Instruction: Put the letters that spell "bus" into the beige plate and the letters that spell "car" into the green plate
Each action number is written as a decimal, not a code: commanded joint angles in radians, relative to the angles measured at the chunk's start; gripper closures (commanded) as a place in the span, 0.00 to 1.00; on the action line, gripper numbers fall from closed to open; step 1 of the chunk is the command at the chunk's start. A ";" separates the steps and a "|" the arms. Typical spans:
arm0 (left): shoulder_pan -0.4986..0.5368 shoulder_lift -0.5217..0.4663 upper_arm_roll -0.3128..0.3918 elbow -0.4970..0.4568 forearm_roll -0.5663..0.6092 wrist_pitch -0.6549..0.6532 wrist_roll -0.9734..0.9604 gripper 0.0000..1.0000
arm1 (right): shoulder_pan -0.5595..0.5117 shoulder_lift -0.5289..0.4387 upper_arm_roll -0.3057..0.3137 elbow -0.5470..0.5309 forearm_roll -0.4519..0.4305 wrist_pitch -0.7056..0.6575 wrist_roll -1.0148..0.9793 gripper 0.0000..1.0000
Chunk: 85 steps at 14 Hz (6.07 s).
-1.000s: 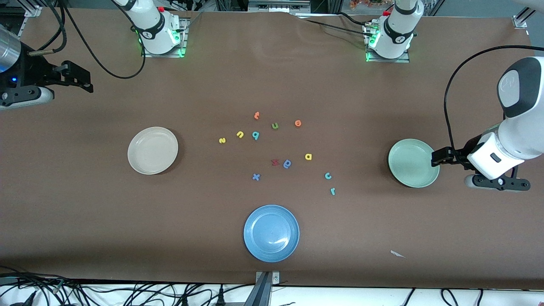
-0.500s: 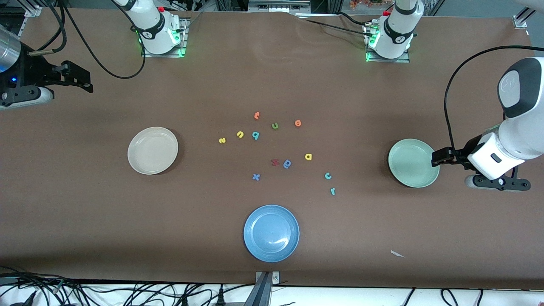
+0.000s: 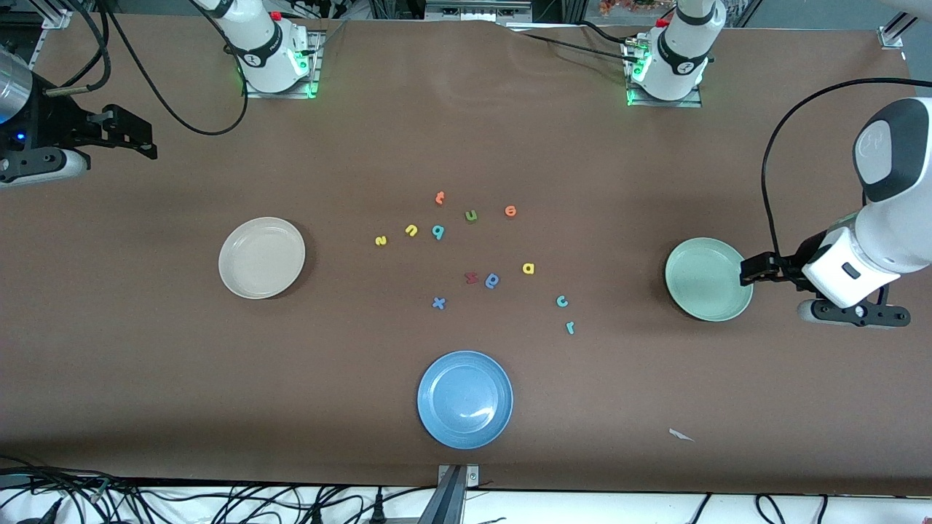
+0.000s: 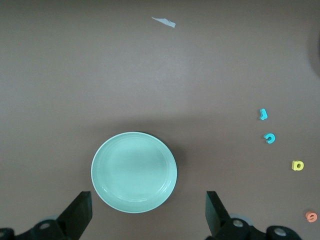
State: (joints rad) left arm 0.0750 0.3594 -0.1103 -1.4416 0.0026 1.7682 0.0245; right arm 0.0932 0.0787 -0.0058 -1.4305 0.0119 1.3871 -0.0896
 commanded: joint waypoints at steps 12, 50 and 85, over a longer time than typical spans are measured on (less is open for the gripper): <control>-0.150 0.166 -0.008 0.006 -0.045 0.044 -0.220 0.00 | -0.007 0.012 0.000 0.009 0.017 -0.008 -0.012 0.00; -0.380 0.477 -0.003 -0.014 -0.138 0.395 -0.773 0.92 | 0.106 0.381 0.288 -0.441 0.008 0.848 0.381 0.00; -0.069 0.311 -0.043 -0.067 -0.173 0.183 -0.308 0.00 | 0.177 0.474 0.285 -0.636 -0.096 1.173 0.433 0.39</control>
State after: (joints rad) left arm 0.0630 0.6476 -0.1596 -1.5437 -0.1241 1.9335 -0.2061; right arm 0.2667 0.5508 0.2772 -2.0509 -0.0636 2.5376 0.3197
